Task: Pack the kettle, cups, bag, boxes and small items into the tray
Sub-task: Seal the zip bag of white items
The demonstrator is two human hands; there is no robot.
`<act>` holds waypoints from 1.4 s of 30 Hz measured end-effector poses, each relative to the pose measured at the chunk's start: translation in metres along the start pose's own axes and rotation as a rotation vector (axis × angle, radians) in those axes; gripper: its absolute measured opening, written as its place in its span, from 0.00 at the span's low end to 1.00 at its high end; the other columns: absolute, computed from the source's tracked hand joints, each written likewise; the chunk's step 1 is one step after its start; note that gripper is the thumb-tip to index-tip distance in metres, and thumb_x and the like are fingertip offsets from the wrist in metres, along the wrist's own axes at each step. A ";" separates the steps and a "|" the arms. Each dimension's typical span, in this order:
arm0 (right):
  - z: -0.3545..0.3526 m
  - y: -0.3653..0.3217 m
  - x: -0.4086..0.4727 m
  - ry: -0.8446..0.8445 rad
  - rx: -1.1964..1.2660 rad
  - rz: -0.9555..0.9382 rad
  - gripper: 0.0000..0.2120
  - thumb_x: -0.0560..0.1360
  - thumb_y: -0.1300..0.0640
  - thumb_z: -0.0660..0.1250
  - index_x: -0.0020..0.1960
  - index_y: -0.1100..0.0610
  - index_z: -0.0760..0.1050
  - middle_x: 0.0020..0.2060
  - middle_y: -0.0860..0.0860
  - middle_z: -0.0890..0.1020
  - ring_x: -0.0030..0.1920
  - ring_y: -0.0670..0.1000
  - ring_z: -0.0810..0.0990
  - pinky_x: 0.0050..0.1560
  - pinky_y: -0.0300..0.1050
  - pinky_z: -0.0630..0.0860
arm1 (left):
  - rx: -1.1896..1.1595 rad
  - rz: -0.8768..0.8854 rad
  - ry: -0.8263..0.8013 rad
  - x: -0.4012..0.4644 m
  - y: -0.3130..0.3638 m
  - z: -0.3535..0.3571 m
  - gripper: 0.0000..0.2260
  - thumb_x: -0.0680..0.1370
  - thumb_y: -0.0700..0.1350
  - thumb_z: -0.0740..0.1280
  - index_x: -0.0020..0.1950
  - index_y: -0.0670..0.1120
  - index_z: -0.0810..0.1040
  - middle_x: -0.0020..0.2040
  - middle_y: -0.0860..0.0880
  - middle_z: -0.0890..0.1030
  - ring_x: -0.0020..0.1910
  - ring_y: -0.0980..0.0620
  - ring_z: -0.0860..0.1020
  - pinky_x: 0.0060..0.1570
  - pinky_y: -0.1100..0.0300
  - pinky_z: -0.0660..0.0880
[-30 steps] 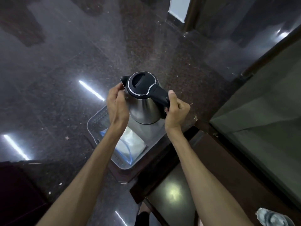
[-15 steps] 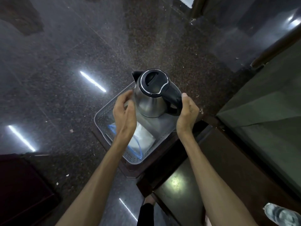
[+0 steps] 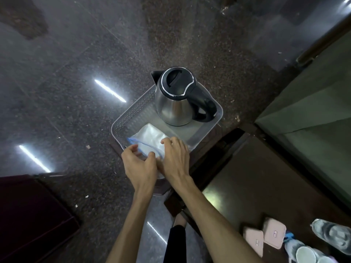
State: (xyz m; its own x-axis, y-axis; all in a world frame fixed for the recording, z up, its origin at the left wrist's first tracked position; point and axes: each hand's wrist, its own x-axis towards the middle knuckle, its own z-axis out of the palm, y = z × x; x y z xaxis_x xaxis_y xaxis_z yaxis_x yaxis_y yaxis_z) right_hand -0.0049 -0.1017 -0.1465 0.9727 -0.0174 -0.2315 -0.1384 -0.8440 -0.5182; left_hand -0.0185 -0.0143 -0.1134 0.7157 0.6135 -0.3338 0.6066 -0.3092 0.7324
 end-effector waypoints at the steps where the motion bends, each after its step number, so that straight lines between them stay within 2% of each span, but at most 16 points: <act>1: -0.001 0.001 0.004 -0.002 0.015 0.029 0.18 0.70 0.53 0.73 0.59 0.55 0.80 0.54 0.54 0.81 0.58 0.58 0.79 0.60 0.51 0.73 | 0.021 -0.004 -0.011 0.003 0.002 0.002 0.23 0.74 0.39 0.73 0.67 0.40 0.75 0.63 0.44 0.78 0.60 0.46 0.80 0.65 0.49 0.75; 5: -0.015 0.005 0.009 0.039 0.249 0.168 0.05 0.71 0.57 0.70 0.47 0.56 0.82 0.43 0.52 0.85 0.46 0.56 0.83 0.46 0.48 0.77 | 0.023 -0.030 -0.015 0.003 0.008 0.009 0.25 0.74 0.43 0.75 0.68 0.40 0.74 0.62 0.43 0.79 0.57 0.45 0.81 0.62 0.51 0.75; 9: -0.041 0.011 -0.005 0.086 0.665 0.353 0.01 0.70 0.57 0.73 0.41 0.55 0.83 0.35 0.46 0.86 0.37 0.46 0.84 0.45 0.44 0.81 | -0.134 -0.047 0.007 -0.013 0.024 0.011 0.18 0.75 0.40 0.74 0.63 0.42 0.75 0.54 0.47 0.81 0.43 0.55 0.80 0.54 0.52 0.78; 12: -0.061 0.025 -0.030 0.132 0.953 0.448 0.04 0.72 0.61 0.73 0.39 0.56 0.81 0.33 0.48 0.86 0.35 0.46 0.84 0.41 0.44 0.81 | -0.283 0.103 -0.046 -0.042 0.041 0.012 0.08 0.76 0.35 0.70 0.51 0.47 0.79 0.46 0.46 0.82 0.40 0.50 0.80 0.45 0.52 0.80; 15: -0.080 0.048 -0.065 0.196 1.228 0.552 0.04 0.75 0.66 0.71 0.41 0.62 0.81 0.33 0.56 0.85 0.36 0.53 0.82 0.42 0.48 0.79 | -0.327 0.268 -0.161 -0.086 0.051 0.024 0.13 0.75 0.34 0.69 0.43 0.53 0.78 0.38 0.49 0.80 0.34 0.55 0.78 0.37 0.64 0.76; 17: -0.089 0.069 -0.090 0.259 1.295 0.603 0.06 0.78 0.68 0.69 0.43 0.63 0.81 0.32 0.53 0.84 0.34 0.51 0.81 0.42 0.46 0.78 | -0.334 0.339 -0.236 -0.117 0.049 0.037 0.13 0.75 0.32 0.69 0.42 0.51 0.77 0.36 0.50 0.78 0.32 0.58 0.76 0.35 0.68 0.74; 20: -0.102 0.111 -0.132 0.357 1.306 0.697 0.06 0.79 0.69 0.68 0.43 0.63 0.80 0.28 0.48 0.83 0.30 0.43 0.80 0.35 0.37 0.77 | -0.343 0.399 -0.316 -0.168 0.039 0.064 0.10 0.74 0.32 0.69 0.42 0.47 0.76 0.34 0.57 0.78 0.31 0.60 0.75 0.35 0.71 0.72; 22: -0.105 0.138 -0.158 0.422 1.242 0.818 0.04 0.78 0.66 0.70 0.44 0.61 0.80 0.29 0.48 0.84 0.29 0.42 0.80 0.33 0.37 0.77 | -0.341 0.414 -0.325 -0.194 0.027 0.082 0.08 0.73 0.34 0.68 0.41 0.46 0.76 0.32 0.60 0.77 0.30 0.62 0.75 0.35 0.73 0.71; 24: -0.103 0.167 -0.187 0.516 1.008 0.931 0.06 0.73 0.60 0.74 0.44 0.55 0.78 0.32 0.48 0.84 0.29 0.42 0.79 0.35 0.42 0.77 | -0.315 0.420 -0.358 -0.223 0.012 0.101 0.05 0.72 0.36 0.68 0.41 0.46 0.75 0.31 0.60 0.76 0.30 0.61 0.74 0.35 0.72 0.70; 26: -0.102 0.194 -0.215 0.591 0.654 0.935 0.11 0.67 0.50 0.74 0.43 0.52 0.74 0.30 0.43 0.76 0.29 0.40 0.74 0.35 0.40 0.69 | -0.267 0.436 -0.411 -0.249 -0.007 0.117 0.04 0.71 0.38 0.67 0.40 0.46 0.75 0.31 0.59 0.76 0.29 0.61 0.73 0.35 0.72 0.70; 28: -0.103 0.222 -0.243 0.550 0.415 0.883 0.10 0.65 0.49 0.71 0.40 0.49 0.72 0.29 0.41 0.70 0.29 0.40 0.71 0.33 0.40 0.64 | -0.206 0.445 -0.484 -0.279 -0.026 0.130 0.04 0.71 0.39 0.67 0.40 0.47 0.74 0.31 0.56 0.76 0.29 0.60 0.73 0.35 0.69 0.71; 30: -0.102 0.249 -0.266 0.408 0.327 0.900 0.06 0.67 0.54 0.71 0.41 0.48 0.74 0.31 0.45 0.77 0.34 0.50 0.80 0.35 0.44 0.69 | -0.155 0.451 -0.553 -0.303 -0.044 0.138 0.06 0.71 0.38 0.68 0.39 0.49 0.73 0.32 0.55 0.75 0.30 0.59 0.73 0.36 0.67 0.72; 32: -0.103 0.268 -0.282 0.271 0.332 0.955 0.07 0.69 0.56 0.71 0.47 0.49 0.82 0.38 0.50 0.85 0.42 0.57 0.85 0.39 0.45 0.75 | -0.102 0.447 -0.612 -0.320 -0.059 0.142 0.08 0.72 0.39 0.68 0.39 0.51 0.73 0.33 0.55 0.76 0.31 0.58 0.73 0.36 0.68 0.72; 34: -0.108 0.282 -0.296 0.232 0.420 0.992 0.09 0.69 0.54 0.72 0.49 0.49 0.86 0.40 0.49 0.88 0.44 0.55 0.86 0.42 0.42 0.75 | -0.028 0.458 -0.673 -0.336 -0.072 0.146 0.08 0.72 0.40 0.68 0.39 0.53 0.74 0.35 0.54 0.78 0.32 0.57 0.75 0.36 0.69 0.72; 39: -0.119 0.305 -0.315 0.222 0.793 1.027 0.08 0.68 0.59 0.70 0.42 0.49 0.86 0.33 0.44 0.87 0.37 0.42 0.86 0.41 0.39 0.81 | 0.074 0.515 -0.862 -0.368 -0.099 0.145 0.06 0.75 0.41 0.69 0.41 0.52 0.77 0.40 0.54 0.80 0.37 0.57 0.79 0.38 0.73 0.73; 42: -0.118 0.319 -0.315 0.144 0.821 1.053 0.07 0.66 0.63 0.67 0.34 0.53 0.80 0.27 0.46 0.83 0.32 0.47 0.83 0.37 0.42 0.79 | 0.104 0.495 -0.911 -0.377 -0.108 0.143 0.05 0.73 0.42 0.68 0.42 0.52 0.79 0.41 0.57 0.82 0.40 0.59 0.81 0.43 0.73 0.75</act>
State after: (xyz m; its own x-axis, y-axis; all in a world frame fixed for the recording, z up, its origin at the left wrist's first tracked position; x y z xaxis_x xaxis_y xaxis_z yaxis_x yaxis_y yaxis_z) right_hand -0.3336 -0.4284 -0.1420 0.3386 -0.5534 -0.7610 -0.8492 0.1686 -0.5004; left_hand -0.3042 -0.3159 -0.1510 0.8564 -0.3665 -0.3635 0.1701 -0.4644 0.8691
